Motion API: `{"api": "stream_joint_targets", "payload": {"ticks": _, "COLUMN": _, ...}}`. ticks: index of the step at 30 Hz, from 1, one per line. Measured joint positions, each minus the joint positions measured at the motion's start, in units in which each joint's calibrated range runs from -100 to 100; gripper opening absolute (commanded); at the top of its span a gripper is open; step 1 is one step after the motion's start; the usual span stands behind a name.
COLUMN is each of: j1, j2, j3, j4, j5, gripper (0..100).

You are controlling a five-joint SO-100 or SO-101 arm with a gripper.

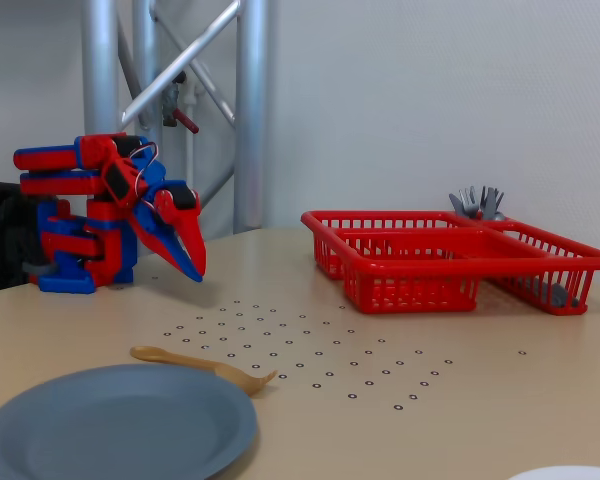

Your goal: Push the fork on the left side of the plate

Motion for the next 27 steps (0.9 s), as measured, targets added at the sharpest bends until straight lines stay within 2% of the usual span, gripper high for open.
{"api": "stream_joint_targets", "payload": {"ticks": 22, "j1": -0.73, "j2": 0.00, "j3": 0.00, "j4": 0.00, "j5": 0.63, "gripper": 0}}
{"api": "stream_joint_targets", "payload": {"ticks": 27, "j1": 1.18, "j2": 17.81, "j3": -9.76, "j4": 0.64, "j5": 2.05, "gripper": 0}}
